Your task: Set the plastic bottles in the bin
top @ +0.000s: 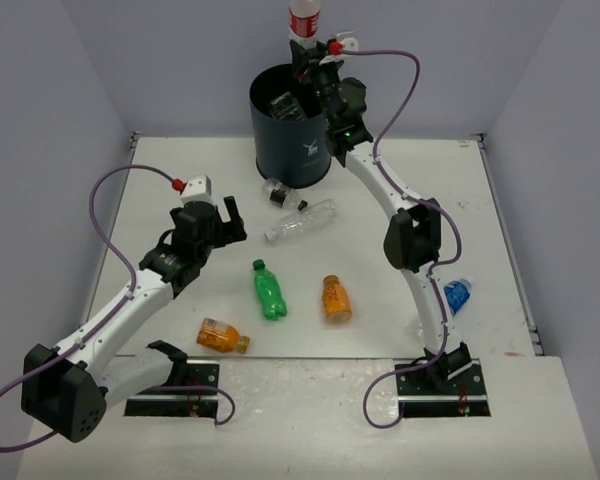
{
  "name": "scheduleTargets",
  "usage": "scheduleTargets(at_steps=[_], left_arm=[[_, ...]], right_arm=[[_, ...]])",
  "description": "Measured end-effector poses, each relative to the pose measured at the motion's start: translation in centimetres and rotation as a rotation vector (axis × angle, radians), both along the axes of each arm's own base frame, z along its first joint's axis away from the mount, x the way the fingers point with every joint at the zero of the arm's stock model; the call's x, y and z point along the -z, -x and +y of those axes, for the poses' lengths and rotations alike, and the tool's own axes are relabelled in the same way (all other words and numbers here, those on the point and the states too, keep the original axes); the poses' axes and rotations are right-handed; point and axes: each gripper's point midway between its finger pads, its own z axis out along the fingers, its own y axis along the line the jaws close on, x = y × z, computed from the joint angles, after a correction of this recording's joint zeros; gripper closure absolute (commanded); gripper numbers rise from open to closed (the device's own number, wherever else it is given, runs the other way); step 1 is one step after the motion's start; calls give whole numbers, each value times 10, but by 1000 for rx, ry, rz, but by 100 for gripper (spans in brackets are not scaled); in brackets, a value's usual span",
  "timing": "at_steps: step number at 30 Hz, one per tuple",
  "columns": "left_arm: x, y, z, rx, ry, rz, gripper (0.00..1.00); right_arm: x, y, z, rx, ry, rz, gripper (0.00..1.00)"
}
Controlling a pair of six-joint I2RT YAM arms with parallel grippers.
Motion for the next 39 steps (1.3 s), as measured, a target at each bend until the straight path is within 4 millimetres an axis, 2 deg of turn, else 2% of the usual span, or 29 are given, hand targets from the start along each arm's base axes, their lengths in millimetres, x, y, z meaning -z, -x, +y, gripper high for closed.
scheduleTargets(at_steps=[5,8,11,14,16,19,23,27,29,34,37,39], left_arm=[[-2,-1,-1,0,4,-7,0],[-2,-1,-1,0,5,-6,0],[-1,-1,-2,7,9,-3,0],[-1,0,-2,10,10,1,0],[0,1,-2,11,9,4,0],[1,2,-2,11,7,11,0],[0,5,-1,2,12,32,0],[-5,8,0,-20,27,56,0],[-7,12,2,-35,35,78,0],[2,27,6,-69,53,162,0],[14,40,6,-83,71,233,0],[18,48,3,-79,96,274,0]], right_arm=[[12,-5,-4,18,-4,19,41],[37,-11,-2,19,15,73,37],[64,-16,0,21,43,130,26],[80,-18,1,23,64,168,15],[79,-17,1,22,72,168,9],[65,-12,-1,21,82,155,2],[30,4,-7,14,84,118,1],[-3,28,-13,-9,102,91,1],[-11,41,-17,-20,108,97,1],[-12,69,-26,-54,136,179,1],[3,88,-38,-49,120,281,1],[21,104,-51,-37,100,349,1]])
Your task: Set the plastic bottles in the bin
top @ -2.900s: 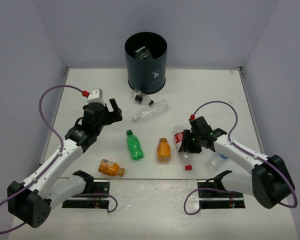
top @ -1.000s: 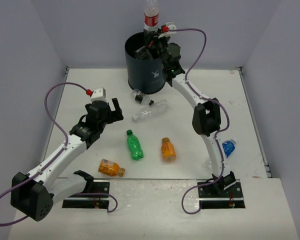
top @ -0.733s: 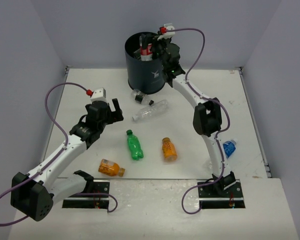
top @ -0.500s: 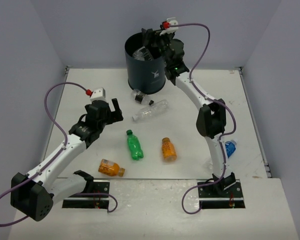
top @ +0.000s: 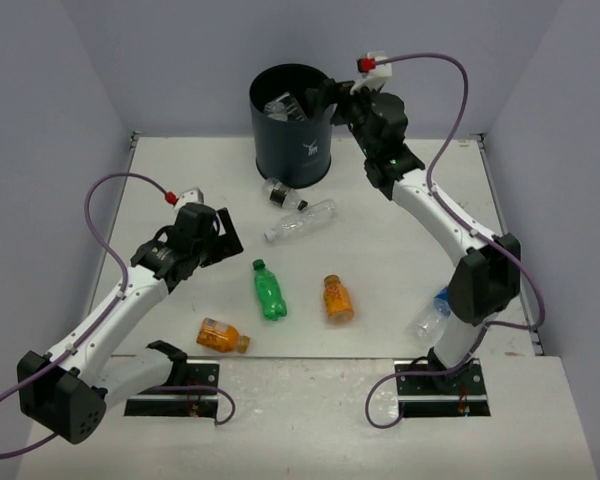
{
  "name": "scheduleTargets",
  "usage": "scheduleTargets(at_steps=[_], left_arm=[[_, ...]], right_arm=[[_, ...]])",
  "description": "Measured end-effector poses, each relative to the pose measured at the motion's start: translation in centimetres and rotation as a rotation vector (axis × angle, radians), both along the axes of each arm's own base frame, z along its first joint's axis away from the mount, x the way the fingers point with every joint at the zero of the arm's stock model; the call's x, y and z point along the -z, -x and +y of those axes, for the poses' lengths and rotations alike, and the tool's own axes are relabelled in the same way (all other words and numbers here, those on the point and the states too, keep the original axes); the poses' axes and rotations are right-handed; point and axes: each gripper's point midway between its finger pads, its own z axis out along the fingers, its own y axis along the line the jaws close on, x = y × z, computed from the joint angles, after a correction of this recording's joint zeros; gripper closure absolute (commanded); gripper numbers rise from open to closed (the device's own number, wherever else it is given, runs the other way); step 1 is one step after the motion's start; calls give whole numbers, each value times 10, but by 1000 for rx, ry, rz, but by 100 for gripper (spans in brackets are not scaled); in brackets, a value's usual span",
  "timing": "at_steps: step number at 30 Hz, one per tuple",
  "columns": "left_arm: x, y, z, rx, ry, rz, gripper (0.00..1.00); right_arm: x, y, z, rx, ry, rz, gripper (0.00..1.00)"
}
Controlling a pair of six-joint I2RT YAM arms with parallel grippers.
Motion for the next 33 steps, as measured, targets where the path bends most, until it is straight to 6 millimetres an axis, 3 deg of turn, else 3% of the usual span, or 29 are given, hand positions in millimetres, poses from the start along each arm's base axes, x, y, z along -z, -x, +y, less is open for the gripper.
scheduleTargets(at_steps=[5,15,21,27,33], left_arm=[[8,21,-9,8,77,85,0],[36,84,-19,6,136,352,0],[39,119,-24,43,69,505,0],[31,138,-28,63,23,597,0],[38,157,-25,30,31,666,0]], right_arm=[[51,51,-32,38,-33,128,1],[94,107,-84,171,-95,243,1],[113,112,-95,221,-82,283,1],[121,110,-102,265,-68,299,1],[150,108,-104,289,-13,372,1]])
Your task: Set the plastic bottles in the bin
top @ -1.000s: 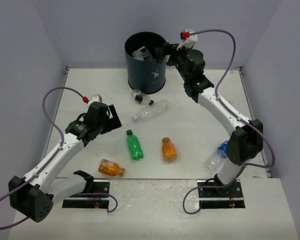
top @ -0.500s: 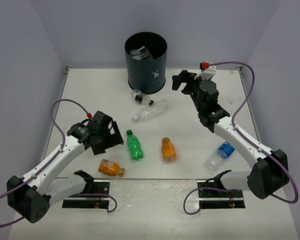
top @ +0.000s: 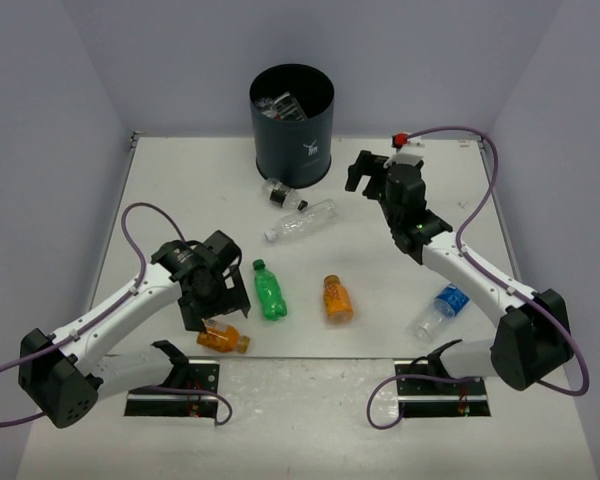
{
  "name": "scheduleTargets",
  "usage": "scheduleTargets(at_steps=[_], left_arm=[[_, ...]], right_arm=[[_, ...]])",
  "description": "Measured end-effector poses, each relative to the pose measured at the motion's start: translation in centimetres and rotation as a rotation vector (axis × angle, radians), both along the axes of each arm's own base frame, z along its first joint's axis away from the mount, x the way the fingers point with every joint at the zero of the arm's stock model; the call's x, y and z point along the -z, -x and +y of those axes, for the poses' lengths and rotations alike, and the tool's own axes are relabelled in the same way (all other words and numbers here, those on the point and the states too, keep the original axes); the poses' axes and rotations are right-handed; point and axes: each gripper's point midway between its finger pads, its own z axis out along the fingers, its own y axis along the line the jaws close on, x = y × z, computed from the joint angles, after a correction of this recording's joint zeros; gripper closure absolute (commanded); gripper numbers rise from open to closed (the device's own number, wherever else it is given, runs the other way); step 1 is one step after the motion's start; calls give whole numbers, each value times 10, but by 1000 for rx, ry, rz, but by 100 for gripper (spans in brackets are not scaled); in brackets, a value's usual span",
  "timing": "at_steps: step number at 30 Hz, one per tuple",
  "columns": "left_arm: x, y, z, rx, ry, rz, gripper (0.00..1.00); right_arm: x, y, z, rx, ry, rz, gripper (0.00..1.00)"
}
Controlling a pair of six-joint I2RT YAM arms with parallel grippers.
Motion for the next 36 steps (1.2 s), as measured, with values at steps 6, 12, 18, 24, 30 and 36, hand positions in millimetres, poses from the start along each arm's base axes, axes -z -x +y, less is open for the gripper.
scheduleTargets(at_steps=[6,12,18,24,30,36], left_arm=[[19,18,9,-58,-67,93,0],[39,29,17,-101,-108,138,0],[58,29,20,-126,-162,165,0],[81,24,23,-151,-209,165,0],[97,1,17,-166,-220,95,0],[107,-22,0,-167,-171,31,33]], right_arm=[[21,5,-7,21,28,38,1],[18,9,-11,30,33,30,1],[14,11,-13,30,35,19,1],[17,12,-13,30,39,25,1],[18,13,-14,27,38,27,1],[18,17,-15,28,36,35,1]])
